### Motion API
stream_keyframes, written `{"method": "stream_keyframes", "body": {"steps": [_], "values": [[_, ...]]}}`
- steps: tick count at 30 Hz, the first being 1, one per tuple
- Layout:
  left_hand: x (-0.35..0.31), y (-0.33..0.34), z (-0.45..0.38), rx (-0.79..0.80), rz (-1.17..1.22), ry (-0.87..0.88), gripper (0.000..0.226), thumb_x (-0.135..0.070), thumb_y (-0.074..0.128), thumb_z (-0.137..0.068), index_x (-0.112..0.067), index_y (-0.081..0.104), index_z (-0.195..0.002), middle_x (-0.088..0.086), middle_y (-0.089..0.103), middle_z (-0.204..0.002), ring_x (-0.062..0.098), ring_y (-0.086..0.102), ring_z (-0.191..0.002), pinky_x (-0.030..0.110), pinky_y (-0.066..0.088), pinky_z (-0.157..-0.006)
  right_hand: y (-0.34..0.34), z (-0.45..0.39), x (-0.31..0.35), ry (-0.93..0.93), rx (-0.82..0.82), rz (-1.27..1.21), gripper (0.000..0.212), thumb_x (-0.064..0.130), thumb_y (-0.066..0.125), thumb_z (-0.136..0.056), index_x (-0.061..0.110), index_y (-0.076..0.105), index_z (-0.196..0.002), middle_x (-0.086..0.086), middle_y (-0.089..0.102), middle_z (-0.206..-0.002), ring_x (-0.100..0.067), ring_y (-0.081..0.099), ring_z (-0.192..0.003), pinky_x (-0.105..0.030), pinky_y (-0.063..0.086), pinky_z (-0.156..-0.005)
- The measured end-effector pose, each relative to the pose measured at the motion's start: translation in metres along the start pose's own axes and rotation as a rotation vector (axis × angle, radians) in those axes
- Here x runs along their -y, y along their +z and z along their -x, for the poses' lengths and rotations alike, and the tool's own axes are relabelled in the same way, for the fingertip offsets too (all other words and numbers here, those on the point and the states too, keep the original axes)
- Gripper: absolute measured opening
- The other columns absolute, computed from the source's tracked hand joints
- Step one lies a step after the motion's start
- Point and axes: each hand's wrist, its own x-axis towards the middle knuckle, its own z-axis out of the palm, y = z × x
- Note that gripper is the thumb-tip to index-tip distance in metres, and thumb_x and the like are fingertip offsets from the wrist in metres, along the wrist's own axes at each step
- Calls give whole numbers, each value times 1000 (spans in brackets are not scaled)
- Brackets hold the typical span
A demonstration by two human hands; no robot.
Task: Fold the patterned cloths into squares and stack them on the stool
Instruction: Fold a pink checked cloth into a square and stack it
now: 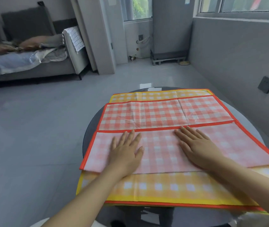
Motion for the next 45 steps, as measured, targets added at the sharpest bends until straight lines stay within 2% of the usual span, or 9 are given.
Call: {"method": "stream_keyframes", "body": {"steps": [4, 10, 15, 19, 27, 31, 37, 42, 45], "values": [[36, -1, 9, -7, -34, -71, 55, -54, 11, -98, -41, -8, -148, -12, -16, -157, 12, -17, -145, 44, -12, -117, -1, -2, 1, 6, 11, 10, 54, 49, 2, -96, 37, -1, -148, 14, -5, -156, -4, -10, -143, -27, -8, -117], [39, -1, 10, -1, -24, -58, 56, -55, 11, -97, -40, -9, -148, -11, -16, -157, 14, -18, -145, 46, -13, -117, -2, 0, 4, 15, 11, 11, 52, 45, 9, -98, 35, 0, -148, 12, -4, -156, -4, -9, -143, -28, -8, -118], [27, -8, 6, 5, 57, -39, 58, -53, 16, -99, -34, 2, -151, -7, -9, -159, 13, -13, -146, 46, -11, -117, -4, 1, 7, 17, -8, 0, 51, 44, 11, -99, 33, 6, -149, 9, 2, -158, -8, -4, -145, -29, -5, -118], [11, -18, -7, -69, 152, 24, 56, -50, 20, -99, -31, 13, -152, -7, 1, -160, 8, -4, -146, 43, -5, -119, -12, 1, 9, 8, -103, 4, 49, 40, 21, -100, 29, 21, -148, 7, 17, -156, -10, 10, -145, -27, 4, -116], [-21, -53, -81, -77, 225, 94, 49, -43, 27, -101, -21, 36, -144, -3, 35, -151, 18, 28, -140, 37, 18, -115, -32, -66, -13, 75, -160, -36, 45, 38, 29, -100, 26, 36, -143, 3, 33, -151, -15, 27, -141, -33, 19, -114], [-23, -55, -136, -120, 230, 98, 44, -36, 30, -101, -18, 42, -140, 0, 42, -145, 20, 36, -133, 36, 25, -110, -33, -116, -29, 98, -189, -44, 45, 37, 28, -100, 24, 37, -141, 1, 36, -150, -17, 31, -139, -34, 21, -112], [-5, -41, -210, -191, 181, 47, 44, -34, 32, -100, -18, 41, -140, 1, 40, -146, 21, 31, -136, 39, 17, -114, -30, -179, -47, 99, -255, -54, 40, 35, 31, -99, 25, 44, -136, 2, 44, -144, -21, 36, -135, -37, 22, -109], [3, -31, -239, -327, 268, 6, 36, -33, 35, -100, -16, 59, -121, 6, 54, -125, 24, 44, -118, 36, 31, -101, -21, -205, -53, 184, -267, -108, 36, 37, 38, -97, 22, 53, -125, -4, 52, -131, -27, 38, -127, -40, 22, -106], [2, -29, -240, -407, 271, 19, 33, -31, 38, -100, -11, 62, -111, 7, 56, -114, 24, 45, -111, 36, 36, -96, -16, -208, -55, 199, -354, -143, 28, 30, 42, -95, 18, 59, -114, -7, 55, -119, -29, 40, -117, -39, 22, -103]]}}
